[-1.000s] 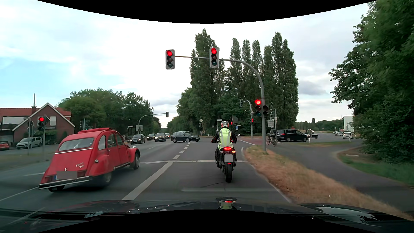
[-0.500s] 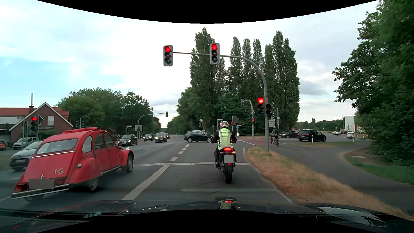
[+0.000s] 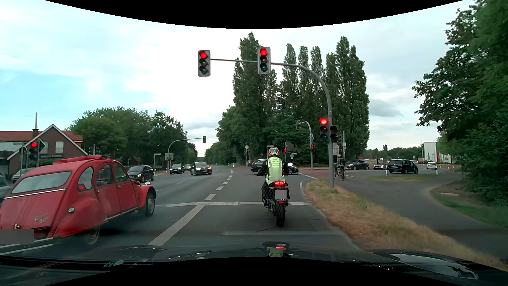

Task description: Follow the waypoints while adhering to traffic rules and regulations

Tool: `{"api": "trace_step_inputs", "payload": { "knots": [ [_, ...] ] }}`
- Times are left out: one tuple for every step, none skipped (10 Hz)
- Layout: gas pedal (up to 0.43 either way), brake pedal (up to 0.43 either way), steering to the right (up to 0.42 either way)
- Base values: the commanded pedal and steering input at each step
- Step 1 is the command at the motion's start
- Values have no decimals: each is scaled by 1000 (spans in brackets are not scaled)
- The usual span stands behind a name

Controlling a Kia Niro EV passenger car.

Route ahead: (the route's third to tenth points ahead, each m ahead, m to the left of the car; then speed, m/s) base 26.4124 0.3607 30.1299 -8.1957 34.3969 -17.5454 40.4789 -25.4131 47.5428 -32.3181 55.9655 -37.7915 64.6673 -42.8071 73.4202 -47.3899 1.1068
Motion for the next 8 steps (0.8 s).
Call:
{"api": "trace_step_inputs", "payload": {
  "knots": [
    [0,146,-1],
    [0,146,-1],
    [0,146,-1],
    [0,146,-1],
    [0,146,-1],
    [0,146,-1],
    [0,146,-1],
    [0,146,-2]
  ]
}}
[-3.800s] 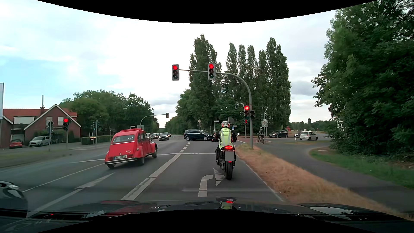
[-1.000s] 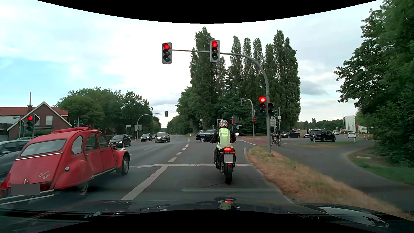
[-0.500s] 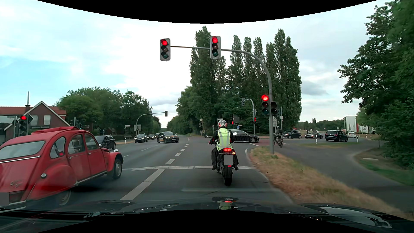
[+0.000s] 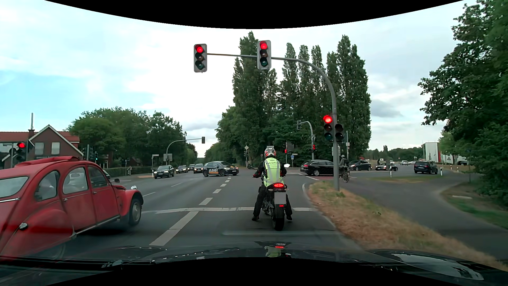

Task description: Follow the waypoints while adhering to traffic rules and regulations

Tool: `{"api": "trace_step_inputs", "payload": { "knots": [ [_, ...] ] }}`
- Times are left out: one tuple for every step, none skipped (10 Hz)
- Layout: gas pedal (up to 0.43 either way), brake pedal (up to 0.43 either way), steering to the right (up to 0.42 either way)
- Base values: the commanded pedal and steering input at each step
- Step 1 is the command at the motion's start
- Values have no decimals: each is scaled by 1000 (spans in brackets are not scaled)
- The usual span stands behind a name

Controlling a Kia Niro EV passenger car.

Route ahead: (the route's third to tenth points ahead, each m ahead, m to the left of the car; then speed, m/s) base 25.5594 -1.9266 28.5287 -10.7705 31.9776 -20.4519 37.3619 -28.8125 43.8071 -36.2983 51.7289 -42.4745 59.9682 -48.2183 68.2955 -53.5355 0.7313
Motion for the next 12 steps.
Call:
{"api": "trace_step_inputs", "payload": {
  "knots": [
    [0,152,-1],
    [0,165,-1],
    [0,177,-1],
    [0,177,-1],
    [0,177,-1],
    [0,177,-1],
    [0,177,-1],
    [0,177,-1],
    [0,177,-3],
    [0,177,-5],
    [0,177,-5],
    [0,177,-5]
  ]
}}
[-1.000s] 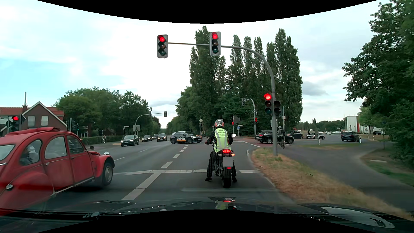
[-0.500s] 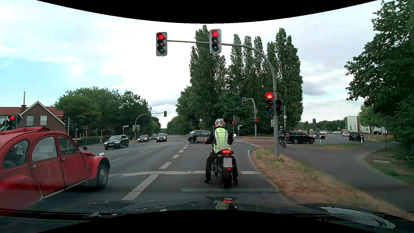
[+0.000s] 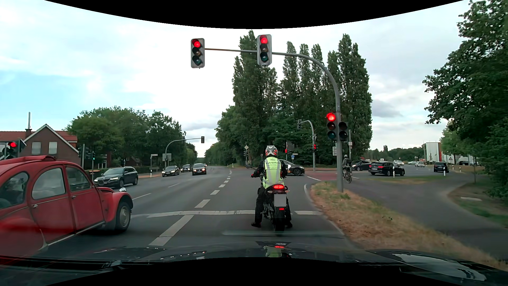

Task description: Follow the waypoints while adhering to traffic rules and regulations

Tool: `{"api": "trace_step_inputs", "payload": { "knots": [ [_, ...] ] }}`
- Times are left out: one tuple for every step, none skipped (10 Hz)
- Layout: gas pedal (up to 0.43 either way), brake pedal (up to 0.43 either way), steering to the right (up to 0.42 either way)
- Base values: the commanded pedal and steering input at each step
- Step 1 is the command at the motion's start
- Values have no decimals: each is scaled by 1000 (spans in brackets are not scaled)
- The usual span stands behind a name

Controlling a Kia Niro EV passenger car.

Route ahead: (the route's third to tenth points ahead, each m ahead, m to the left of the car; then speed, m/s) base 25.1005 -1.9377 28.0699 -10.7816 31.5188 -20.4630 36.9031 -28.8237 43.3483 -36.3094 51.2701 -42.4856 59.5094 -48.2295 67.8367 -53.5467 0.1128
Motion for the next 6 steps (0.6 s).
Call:
{"api": "trace_step_inputs", "payload": {
  "knots": [
    [0,177,-5],
    [0,171,-5],
    [0,171,-5],
    [0,171,-5],
    [0,177,-5],
    [0,171,-5]
  ]
}}
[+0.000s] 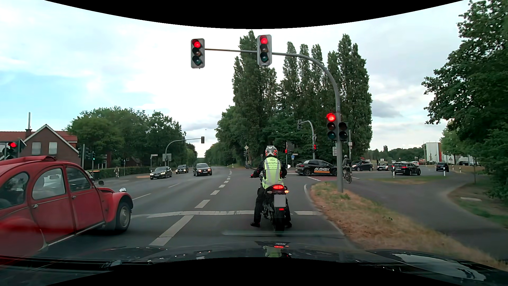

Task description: Follow the waypoints while adhering to traffic rules and regulations

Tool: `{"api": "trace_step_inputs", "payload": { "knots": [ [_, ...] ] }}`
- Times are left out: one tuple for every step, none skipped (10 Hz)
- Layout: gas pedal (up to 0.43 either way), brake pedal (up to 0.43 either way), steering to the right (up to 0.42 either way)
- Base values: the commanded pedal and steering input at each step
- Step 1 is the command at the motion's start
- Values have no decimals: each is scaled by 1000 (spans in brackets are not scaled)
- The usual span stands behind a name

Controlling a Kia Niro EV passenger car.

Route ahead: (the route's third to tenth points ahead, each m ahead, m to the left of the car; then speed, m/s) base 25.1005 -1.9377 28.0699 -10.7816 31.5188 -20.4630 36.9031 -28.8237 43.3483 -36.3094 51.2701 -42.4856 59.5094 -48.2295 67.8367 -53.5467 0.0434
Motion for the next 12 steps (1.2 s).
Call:
{"api": "trace_step_inputs", "payload": {
  "knots": [
    [0,171,-5],
    [0,177,-5],
    [0,177,-5],
    [0,177,-6],
    [0,177,-7],
    [0,207,-7],
    [0,244,-7],
    [0,280,-8],
    [0,317,-10],
    [0,341,-11],
    [0,348,-14],
    [0,341,-14]
  ]
}}
